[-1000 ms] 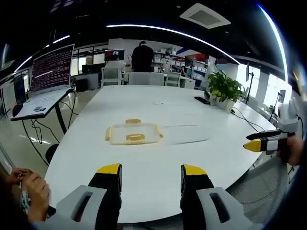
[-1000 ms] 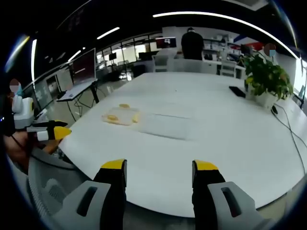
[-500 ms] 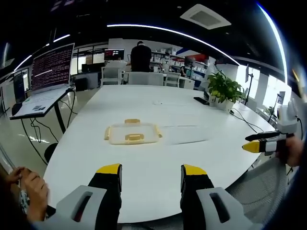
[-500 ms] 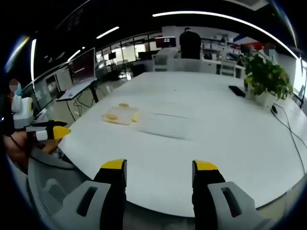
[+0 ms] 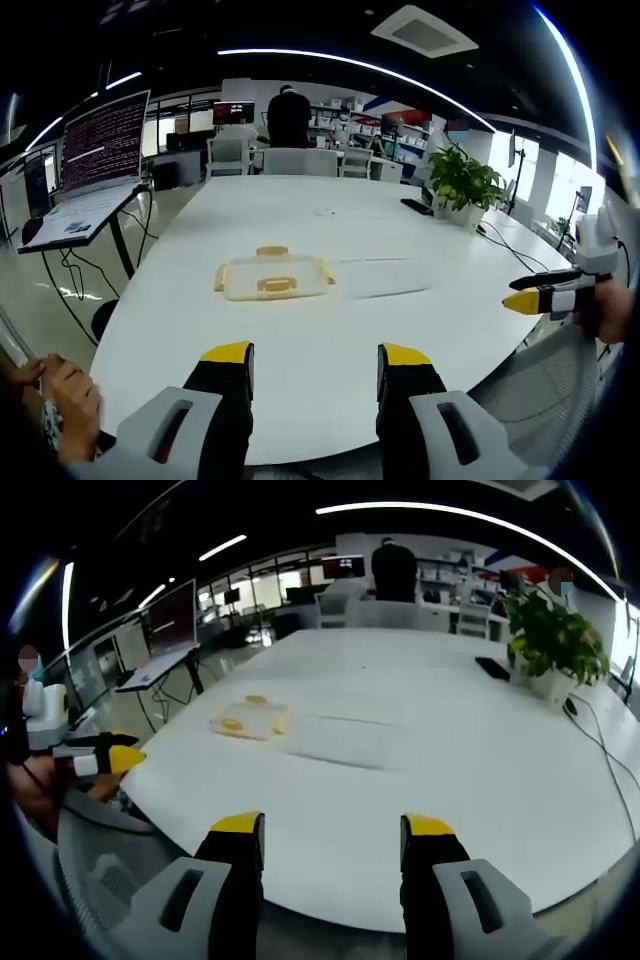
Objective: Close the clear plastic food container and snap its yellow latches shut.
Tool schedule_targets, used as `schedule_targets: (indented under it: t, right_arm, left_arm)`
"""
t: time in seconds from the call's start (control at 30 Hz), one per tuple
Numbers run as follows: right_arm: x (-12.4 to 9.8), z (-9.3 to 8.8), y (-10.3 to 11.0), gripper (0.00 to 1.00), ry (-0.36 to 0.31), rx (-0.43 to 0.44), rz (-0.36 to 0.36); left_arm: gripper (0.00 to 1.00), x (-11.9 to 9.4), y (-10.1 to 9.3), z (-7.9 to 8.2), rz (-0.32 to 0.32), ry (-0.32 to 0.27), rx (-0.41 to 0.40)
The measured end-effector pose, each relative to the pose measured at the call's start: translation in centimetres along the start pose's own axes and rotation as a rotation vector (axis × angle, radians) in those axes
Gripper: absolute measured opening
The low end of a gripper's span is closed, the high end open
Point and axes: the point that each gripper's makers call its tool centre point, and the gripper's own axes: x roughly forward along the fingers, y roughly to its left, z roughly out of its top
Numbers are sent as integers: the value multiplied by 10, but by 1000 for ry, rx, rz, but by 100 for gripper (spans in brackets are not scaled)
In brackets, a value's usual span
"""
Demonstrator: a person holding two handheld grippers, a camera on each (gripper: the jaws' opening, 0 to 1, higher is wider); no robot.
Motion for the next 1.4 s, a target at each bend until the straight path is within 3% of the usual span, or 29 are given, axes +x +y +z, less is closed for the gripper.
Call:
schedule_targets:
  t: [1.4]
  right_arm:
    - [2, -3, -2, 54, 31, -6, -19]
  left_arm:
    - [45, -1, -3, 2, -19, -2, -4]
